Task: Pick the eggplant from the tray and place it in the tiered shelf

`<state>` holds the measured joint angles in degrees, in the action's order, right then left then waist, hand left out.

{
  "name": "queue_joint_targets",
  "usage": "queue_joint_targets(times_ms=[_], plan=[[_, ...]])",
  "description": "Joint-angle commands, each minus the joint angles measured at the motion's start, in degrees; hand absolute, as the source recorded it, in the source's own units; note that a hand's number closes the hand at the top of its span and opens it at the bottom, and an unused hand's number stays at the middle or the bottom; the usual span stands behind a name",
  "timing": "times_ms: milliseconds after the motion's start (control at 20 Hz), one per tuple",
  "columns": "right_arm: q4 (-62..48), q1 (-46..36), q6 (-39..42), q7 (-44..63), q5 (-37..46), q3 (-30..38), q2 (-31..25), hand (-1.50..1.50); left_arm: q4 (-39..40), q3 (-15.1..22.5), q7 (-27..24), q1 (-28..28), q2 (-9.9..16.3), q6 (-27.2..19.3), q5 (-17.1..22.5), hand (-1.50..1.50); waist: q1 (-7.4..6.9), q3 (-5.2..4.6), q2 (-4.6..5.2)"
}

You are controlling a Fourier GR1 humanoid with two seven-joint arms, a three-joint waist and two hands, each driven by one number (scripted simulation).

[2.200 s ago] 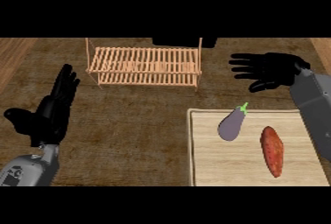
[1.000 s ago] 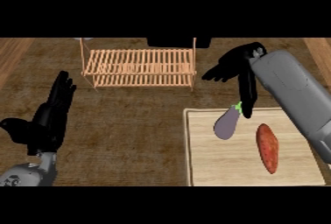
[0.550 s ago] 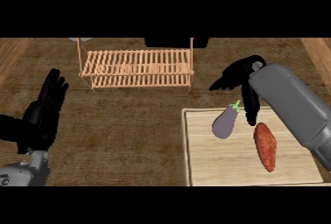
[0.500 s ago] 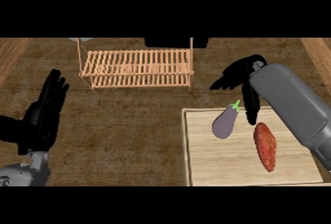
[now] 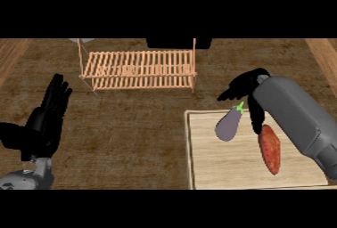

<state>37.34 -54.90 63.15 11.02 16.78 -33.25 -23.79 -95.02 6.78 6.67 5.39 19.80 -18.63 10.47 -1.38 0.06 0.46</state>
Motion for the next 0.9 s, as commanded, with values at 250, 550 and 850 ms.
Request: queue_joint_targets(times_ms=[250,550,850], plan=[[-4.1,5.1,-8.5,-10.2,8.0,-0.7,3.4,-1.5,0.9,-0.4,2.8,3.2,-2.3,-0.1,-2.0,0.0,0.48,0.0,-0.05],[-3.2,5.8,-7.5,-13.4,12.5,1.4,2.2,-1.5,0.3,-1.3,-0.3,-0.5,-3.8,1.8,-3.7,0.0,0.76,-0.04,-0.29],[-5.1,4.7,-2.9,-9.6,13.4,5.2,5.7,-1.5,0.8,-3.9,1.3,0.5,-3.4,3.8,-3.8,0.0,1.06,-0.07,-0.4]])
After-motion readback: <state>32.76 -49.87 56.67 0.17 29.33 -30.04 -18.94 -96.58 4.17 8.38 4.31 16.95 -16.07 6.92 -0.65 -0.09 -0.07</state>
